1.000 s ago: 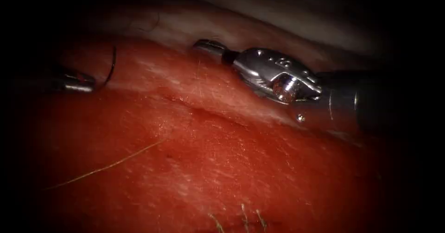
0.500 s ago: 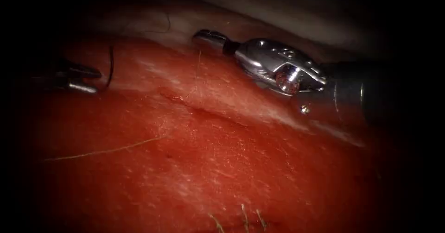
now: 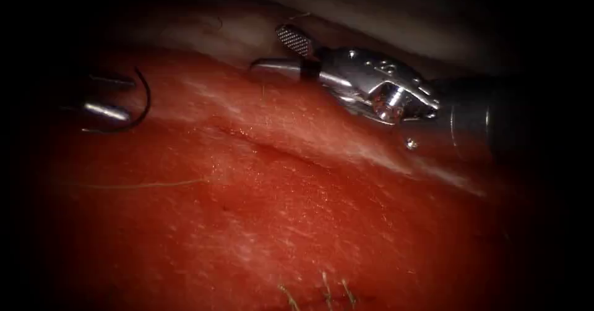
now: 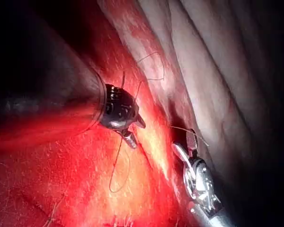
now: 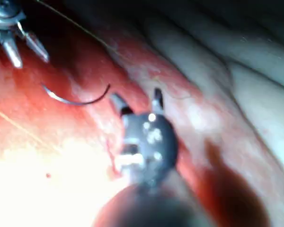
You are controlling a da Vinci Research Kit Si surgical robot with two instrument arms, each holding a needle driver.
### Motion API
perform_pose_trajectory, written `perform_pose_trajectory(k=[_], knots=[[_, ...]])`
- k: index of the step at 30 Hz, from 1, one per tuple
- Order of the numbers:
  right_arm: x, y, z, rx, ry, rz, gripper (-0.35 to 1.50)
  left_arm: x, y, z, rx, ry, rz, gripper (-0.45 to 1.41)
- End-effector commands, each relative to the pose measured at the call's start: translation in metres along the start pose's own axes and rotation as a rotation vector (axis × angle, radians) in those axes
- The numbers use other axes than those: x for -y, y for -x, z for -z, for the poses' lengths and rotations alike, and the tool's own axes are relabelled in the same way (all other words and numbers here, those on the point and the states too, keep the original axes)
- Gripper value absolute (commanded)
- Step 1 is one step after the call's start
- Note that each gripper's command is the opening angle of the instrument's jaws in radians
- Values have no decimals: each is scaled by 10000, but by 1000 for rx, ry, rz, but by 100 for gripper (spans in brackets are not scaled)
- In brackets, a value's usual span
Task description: Wound Closure
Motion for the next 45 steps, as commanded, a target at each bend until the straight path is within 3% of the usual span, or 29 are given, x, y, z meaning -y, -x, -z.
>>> perform_pose_trajectory(k=[1,7,12,15,19,26,31,32,37,41,43,45], knots=[[3,-3,-8,-4,-2,9,106,-6,-1,-5,-12,1,-12,64],[9,-22,6,13,-9,57,123,-41,-6,-4,-1,38,-194,62],[26,-41,29,38,-27,114,121,-44,20,1,189,41,-319,62],[40,-36,45,51,-30,134,121,-45,23,8,251,18,-390,61],[52,-33,55,77,-39,136,121,-47,26,10,250,25,-475,60],[51,-33,57,81,-41,142,121,-69,23,-3,235,121,-548,57],[47,-33,60,82,-45,143,121,-98,-2,-1,33,256,-555,50],[47,-33,60,82,-49,144,121,-101,-3,1,28,269,-560,49],[47,-31,59,80,-48,145,121,-95,-13,6,-12,259,-572,27],[48,-30,59,80,-47,145,121,-83,-8,6,-13,258,-580,-5],[48,-30,59,80,-47,145,121,-74,-4,4,-9,242,-573,-35],[49,-30,59,80,-47,145,121,-71,-4,4,-13,242,-562,-35]])
